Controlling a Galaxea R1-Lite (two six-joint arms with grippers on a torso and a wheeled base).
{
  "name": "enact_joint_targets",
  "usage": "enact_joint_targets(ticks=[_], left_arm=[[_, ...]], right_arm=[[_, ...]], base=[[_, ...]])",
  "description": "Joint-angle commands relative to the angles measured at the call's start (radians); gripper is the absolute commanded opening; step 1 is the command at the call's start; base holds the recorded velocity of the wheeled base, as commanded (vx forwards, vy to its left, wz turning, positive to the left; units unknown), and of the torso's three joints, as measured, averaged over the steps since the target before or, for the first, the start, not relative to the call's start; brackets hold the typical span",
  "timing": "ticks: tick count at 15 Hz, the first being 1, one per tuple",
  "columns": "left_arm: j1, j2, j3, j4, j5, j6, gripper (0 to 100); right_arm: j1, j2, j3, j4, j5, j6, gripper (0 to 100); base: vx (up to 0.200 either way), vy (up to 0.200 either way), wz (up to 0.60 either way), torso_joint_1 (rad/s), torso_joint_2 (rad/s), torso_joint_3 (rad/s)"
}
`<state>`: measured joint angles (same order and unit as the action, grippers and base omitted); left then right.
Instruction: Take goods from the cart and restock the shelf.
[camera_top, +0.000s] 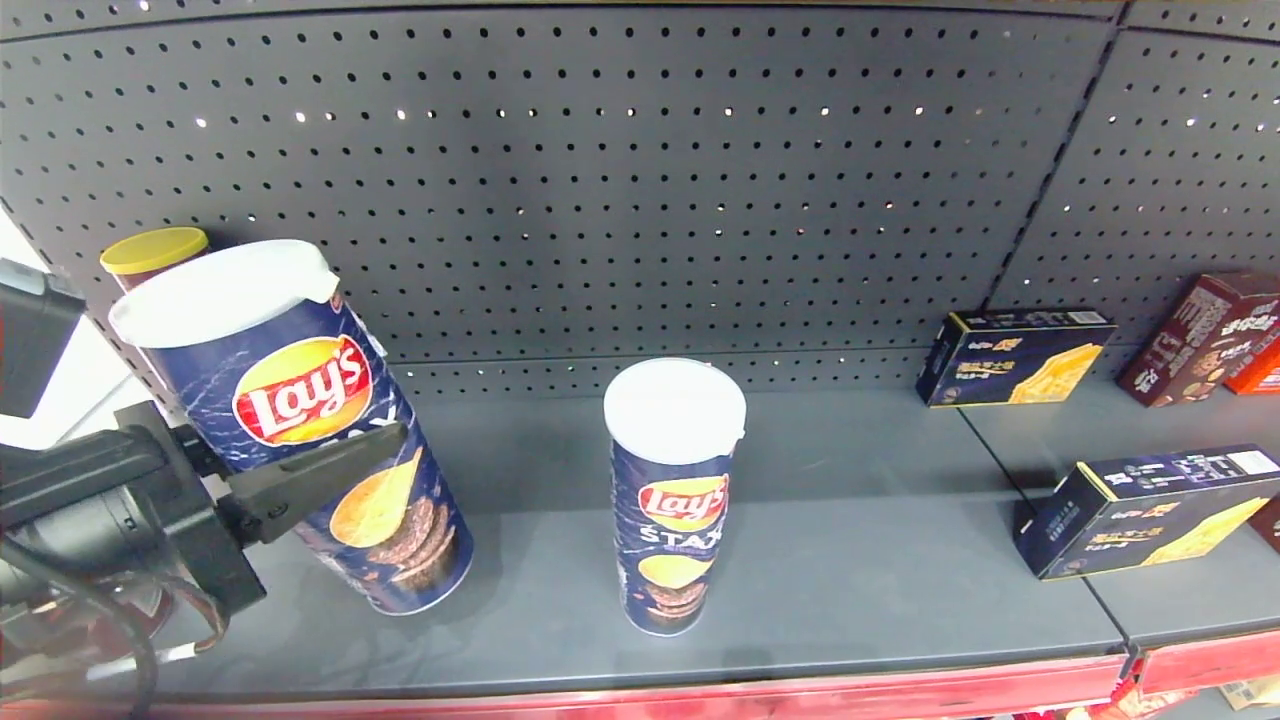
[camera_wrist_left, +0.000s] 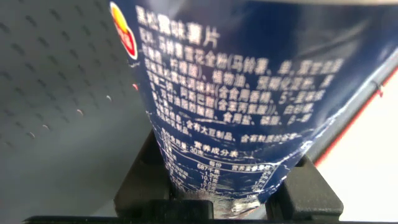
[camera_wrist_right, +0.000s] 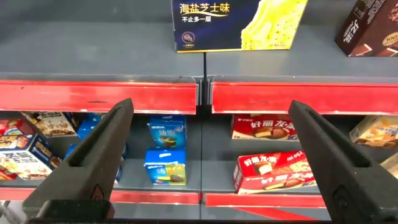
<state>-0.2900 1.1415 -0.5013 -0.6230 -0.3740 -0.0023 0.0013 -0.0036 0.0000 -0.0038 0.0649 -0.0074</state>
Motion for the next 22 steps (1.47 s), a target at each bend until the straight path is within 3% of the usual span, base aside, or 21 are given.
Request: enact_joint_targets(ticks=[1,3,4,8,11,13,16,18,22], left_arm=[[0.045,0.007,-0.059,0.009,-0.043,-0.002,0],[0.068,0.03,-0.122,0.074,-0.114,0.001,0],[0.068,0.038,-0.146,0.104,-0.115,0.005,0],[0.069,0.201,-0.24,0.111,-0.118,0.104,0],[-0.011,0.282,-0.272,0.098,-0.115,0.105,0],[-0.018,0.357,-0.286,0.097,-0.091,0.131,0],[-0.023,0.44,-0.327,0.051,-0.092,0.143,0],[-0.023,0.5,-0.329,-0.047,-0.097,0.136,0],[-0.044,0.575,-0.392,-0.058,-0.101,0.131,0]], right_arm=[[0.0,0.004,0.0,-0.001,0.0,0.0,100],[0.0,0.004,0.0,-0.001,0.001,0.0,100],[0.0,0.004,0.0,-0.001,0.001,0.0,100],[0.0,0.004,0.0,-0.001,0.001,0.0,100],[0.0,0.004,0.0,-0.001,0.001,0.0,100],[0.0,0.004,0.0,-0.001,0.001,0.0,100],[0.0,0.004,0.0,-0.001,0.001,0.0,100],[0.0,0.004,0.0,-0.001,0.0,0.0,100],[0.0,0.004,0.0,-0.001,0.001,0.0,100]], base=[[0.0,0.0,0.0,0.0,0.0,0.0],[0.0,0.0,0.0,0.0,0.0,0.0],[0.0,0.0,0.0,0.0,0.0,0.0],[0.0,0.0,0.0,0.0,0.0,0.0],[0.0,0.0,0.0,0.0,0.0,0.0],[0.0,0.0,0.0,0.0,0.0,0.0],[0.0,0.0,0.0,0.0,0.0,0.0],[0.0,0.0,0.0,0.0,0.0,0.0],[0.0,0.0,0.0,0.0,0.0,0.0]])
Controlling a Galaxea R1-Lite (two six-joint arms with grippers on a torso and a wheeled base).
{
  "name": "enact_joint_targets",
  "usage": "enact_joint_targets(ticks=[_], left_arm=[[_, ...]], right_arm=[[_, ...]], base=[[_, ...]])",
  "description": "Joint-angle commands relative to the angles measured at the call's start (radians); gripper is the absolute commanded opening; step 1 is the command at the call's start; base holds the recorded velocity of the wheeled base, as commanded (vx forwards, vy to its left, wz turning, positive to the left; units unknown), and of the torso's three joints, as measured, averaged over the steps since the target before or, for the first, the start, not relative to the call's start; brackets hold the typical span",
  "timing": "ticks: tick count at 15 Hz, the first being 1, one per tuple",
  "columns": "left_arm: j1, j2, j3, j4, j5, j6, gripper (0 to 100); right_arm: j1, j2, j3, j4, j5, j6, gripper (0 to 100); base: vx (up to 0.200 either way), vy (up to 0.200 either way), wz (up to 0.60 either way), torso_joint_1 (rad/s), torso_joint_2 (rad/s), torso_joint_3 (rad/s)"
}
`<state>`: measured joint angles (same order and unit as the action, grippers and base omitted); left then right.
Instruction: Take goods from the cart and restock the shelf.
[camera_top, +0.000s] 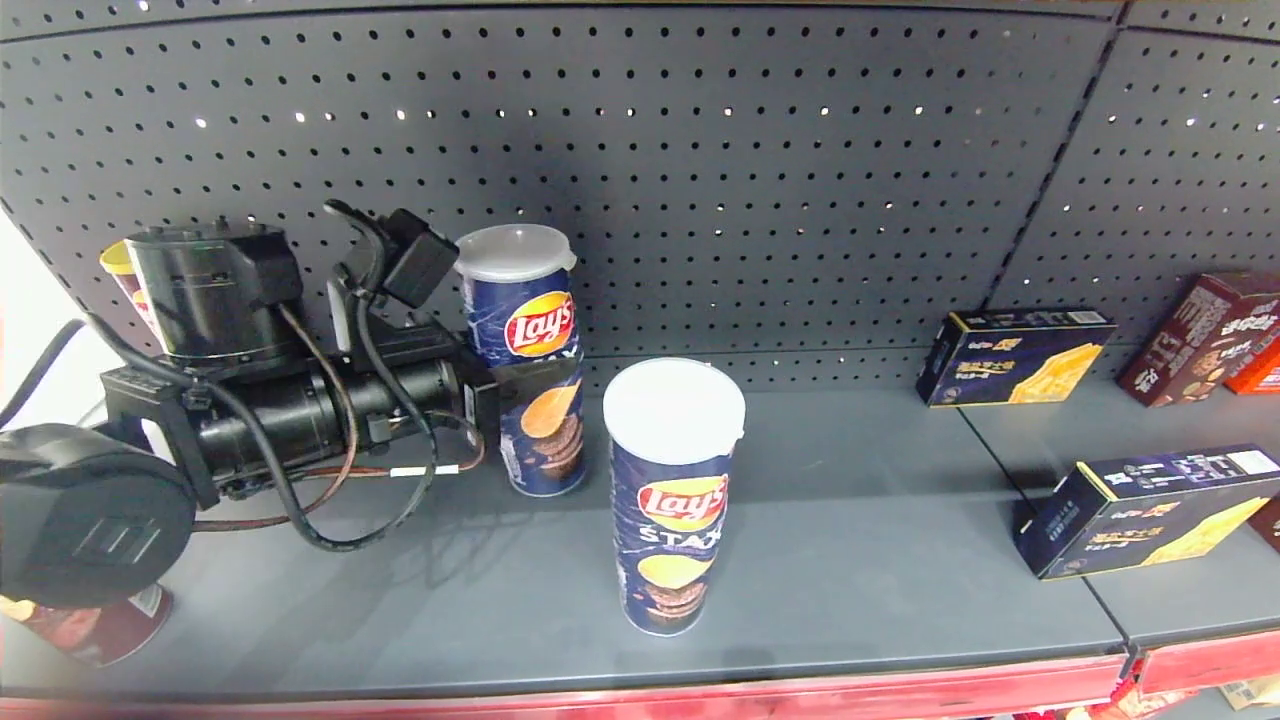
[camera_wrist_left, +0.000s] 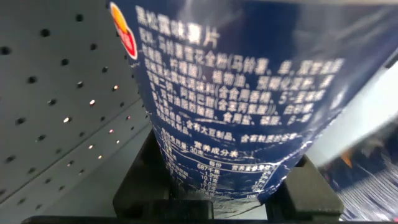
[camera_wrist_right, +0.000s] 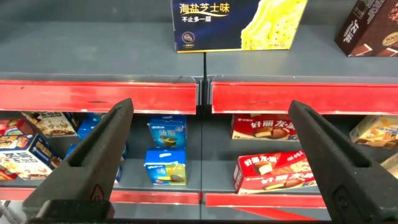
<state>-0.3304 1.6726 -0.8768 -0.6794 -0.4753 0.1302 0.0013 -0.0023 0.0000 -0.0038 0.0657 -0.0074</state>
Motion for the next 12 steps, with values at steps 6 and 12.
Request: enact_joint_targets(ticks=[6,12], left_arm=[[-0.064,0.148,-0.126,-0.042,0.0,-0.038,0],[-0.079,0.245,-0.254,-0.049,0.0,-0.063,0]], right_arm=[[0.0,0.002,0.0,-0.001,0.0,0.0,100],[0.0,0.002,0.0,-0.001,0.0,0.0,100]], base=[[0.0,0.0,0.0,0.0,0.0,0.0],[0.0,0.0,0.0,0.0,0.0,0.0]])
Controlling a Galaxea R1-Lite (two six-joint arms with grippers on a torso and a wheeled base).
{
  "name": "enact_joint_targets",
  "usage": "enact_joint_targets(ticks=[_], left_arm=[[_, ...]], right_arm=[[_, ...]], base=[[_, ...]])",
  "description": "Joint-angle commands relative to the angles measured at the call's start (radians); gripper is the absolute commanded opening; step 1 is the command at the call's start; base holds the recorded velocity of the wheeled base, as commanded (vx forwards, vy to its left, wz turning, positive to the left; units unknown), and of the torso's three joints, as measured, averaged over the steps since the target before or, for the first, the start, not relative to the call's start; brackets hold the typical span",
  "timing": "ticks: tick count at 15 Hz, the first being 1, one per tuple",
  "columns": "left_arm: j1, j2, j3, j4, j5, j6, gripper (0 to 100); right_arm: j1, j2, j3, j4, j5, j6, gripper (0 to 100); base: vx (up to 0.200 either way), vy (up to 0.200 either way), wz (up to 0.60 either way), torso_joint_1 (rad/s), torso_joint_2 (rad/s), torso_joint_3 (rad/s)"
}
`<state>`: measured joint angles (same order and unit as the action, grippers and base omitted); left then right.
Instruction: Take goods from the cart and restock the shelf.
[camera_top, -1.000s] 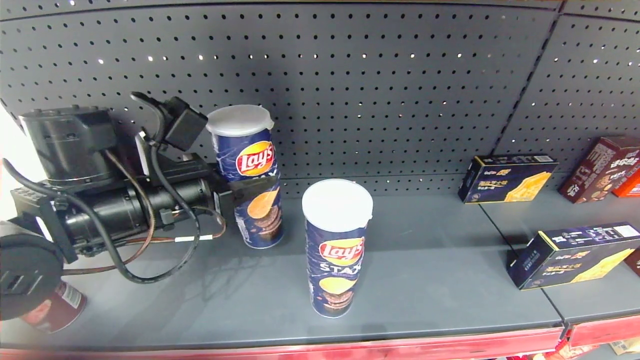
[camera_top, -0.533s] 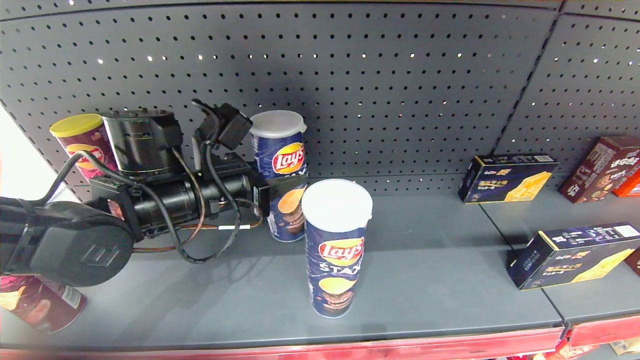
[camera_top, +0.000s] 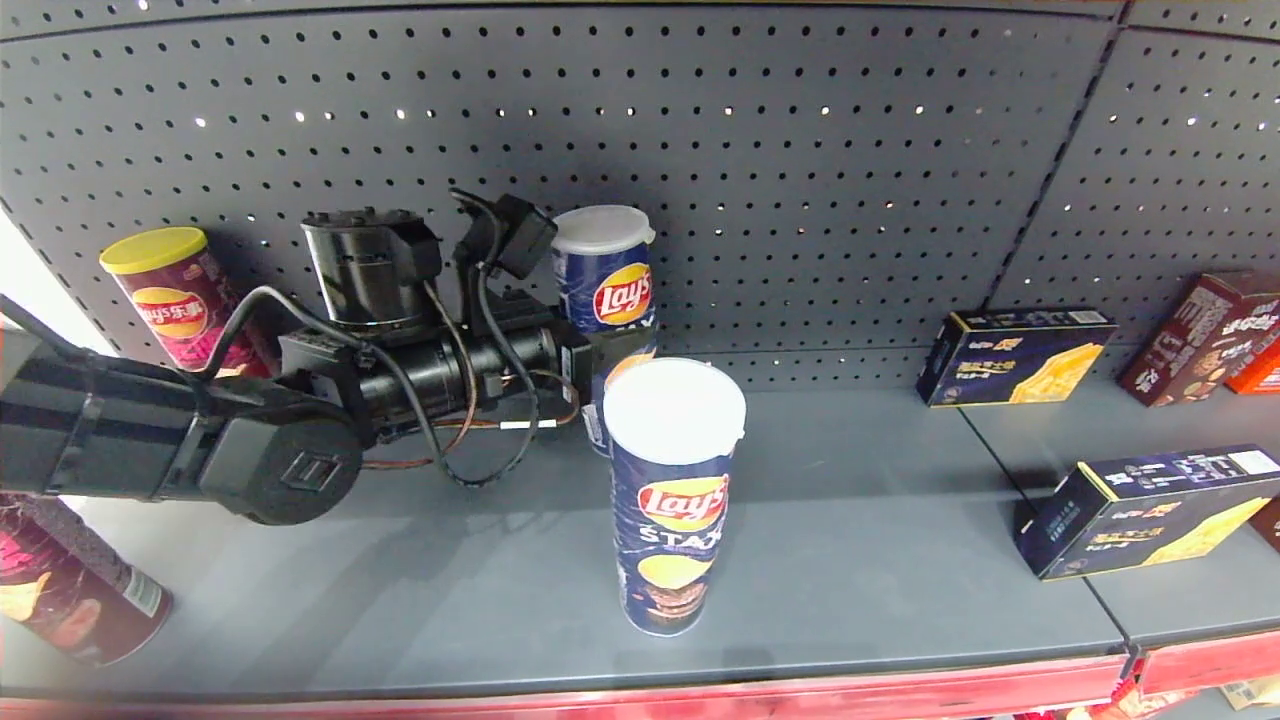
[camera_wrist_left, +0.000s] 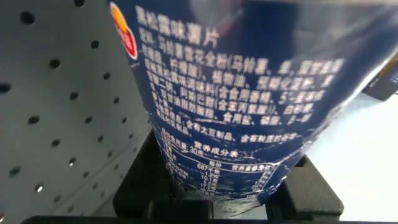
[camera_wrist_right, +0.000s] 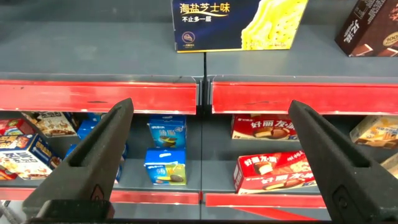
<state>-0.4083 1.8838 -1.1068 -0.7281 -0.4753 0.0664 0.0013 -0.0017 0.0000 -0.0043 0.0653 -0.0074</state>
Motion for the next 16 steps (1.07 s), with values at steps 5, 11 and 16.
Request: enact_joint_targets(ticks=[5,11,16], left_arm=[[-0.001,0.08,-0.057,-0.01,-0.002,0.007,0],[-0.003,0.12,-0.088,-0.028,-0.002,0.03,0],[-0.001,0.123,-0.084,-0.028,-0.002,0.053,0]], right_arm=[[0.0,0.002,0.0,0.0,0.001,0.0,100],[0.0,0.002,0.0,0.0,0.001,0.0,100],[0.0,0.002,0.0,0.0,0.001,0.0,100]], base=[[0.0,0.0,0.0,0.0,0.0,0.0],[0.0,0.0,0.0,0.0,0.0,0.0],[0.0,0.0,0.0,0.0,0.0,0.0]])
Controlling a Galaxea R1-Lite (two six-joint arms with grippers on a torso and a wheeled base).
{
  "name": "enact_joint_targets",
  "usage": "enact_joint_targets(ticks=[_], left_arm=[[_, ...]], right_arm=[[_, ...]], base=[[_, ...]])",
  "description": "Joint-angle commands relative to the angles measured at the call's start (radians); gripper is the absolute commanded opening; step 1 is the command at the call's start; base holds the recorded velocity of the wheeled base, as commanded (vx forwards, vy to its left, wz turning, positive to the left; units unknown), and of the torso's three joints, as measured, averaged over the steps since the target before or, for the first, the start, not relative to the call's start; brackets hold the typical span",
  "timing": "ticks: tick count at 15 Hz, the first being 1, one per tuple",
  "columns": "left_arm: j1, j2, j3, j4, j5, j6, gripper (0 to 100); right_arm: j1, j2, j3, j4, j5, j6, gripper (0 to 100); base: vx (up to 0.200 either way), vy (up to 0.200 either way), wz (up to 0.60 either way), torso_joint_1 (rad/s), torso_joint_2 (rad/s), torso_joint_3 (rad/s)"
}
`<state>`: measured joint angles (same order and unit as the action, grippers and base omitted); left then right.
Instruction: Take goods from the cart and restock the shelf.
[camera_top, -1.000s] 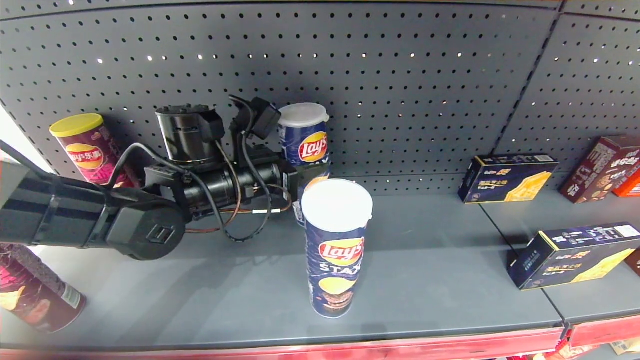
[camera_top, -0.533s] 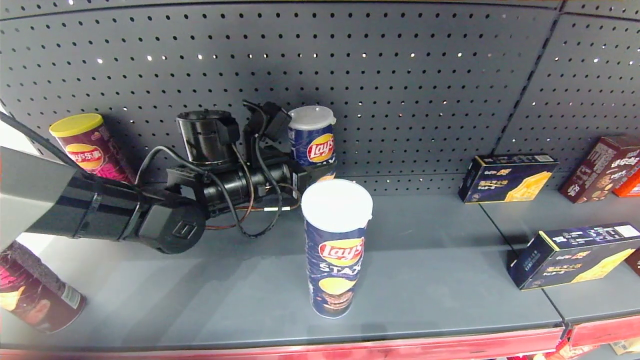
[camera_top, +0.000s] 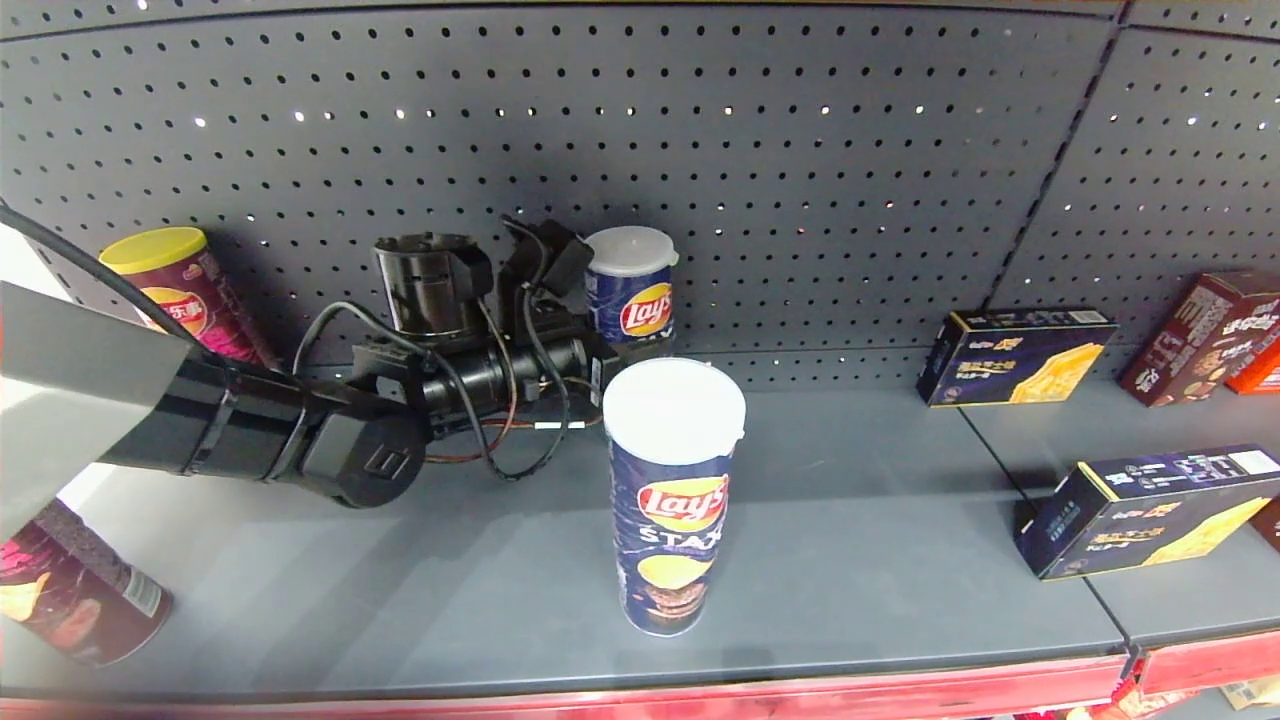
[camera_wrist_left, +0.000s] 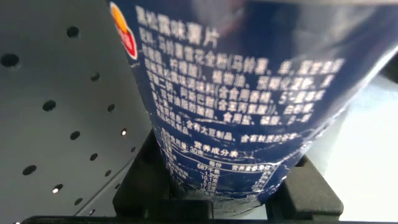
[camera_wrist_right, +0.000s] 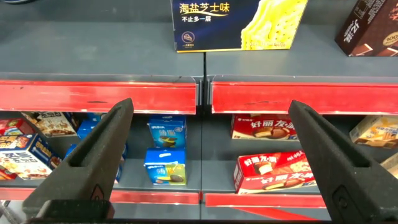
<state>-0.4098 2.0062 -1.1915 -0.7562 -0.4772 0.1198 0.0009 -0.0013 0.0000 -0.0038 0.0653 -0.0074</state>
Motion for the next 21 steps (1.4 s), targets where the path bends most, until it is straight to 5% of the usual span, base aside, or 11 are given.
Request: enact_joint_targets(ticks=[1,8,12,15,21], left_arm=[[0.0,0.003,0.004,0.0,0.0,0.001,100],[0.026,-0.05,0.11,-0.052,0.011,0.026,100],[0.034,-0.127,0.276,-0.134,0.114,0.024,100],[0.032,-0.129,0.29,-0.14,0.197,0.023,100],[0.04,-0.132,0.293,-0.141,0.21,0.024,100]], right_arm=[[0.001,0.001,0.0,-0.001,0.001,0.0,100],[0.001,0.001,0.0,-0.001,0.001,0.0,100],[0.001,0.001,0.0,-0.001,0.001,0.0,100],[0.001,0.001,0.0,-0.001,0.001,0.0,100],[0.001,0.001,0.0,-0.001,0.001,0.0,100]], base=[[0.0,0.0,0.0,0.0,0.0,0.0],[0.0,0.0,0.0,0.0,0.0,0.0],[0.0,0.0,0.0,0.0,0.0,0.0],[0.0,0.0,0.0,0.0,0.0,0.0],[0.0,0.0,0.0,0.0,0.0,0.0]])
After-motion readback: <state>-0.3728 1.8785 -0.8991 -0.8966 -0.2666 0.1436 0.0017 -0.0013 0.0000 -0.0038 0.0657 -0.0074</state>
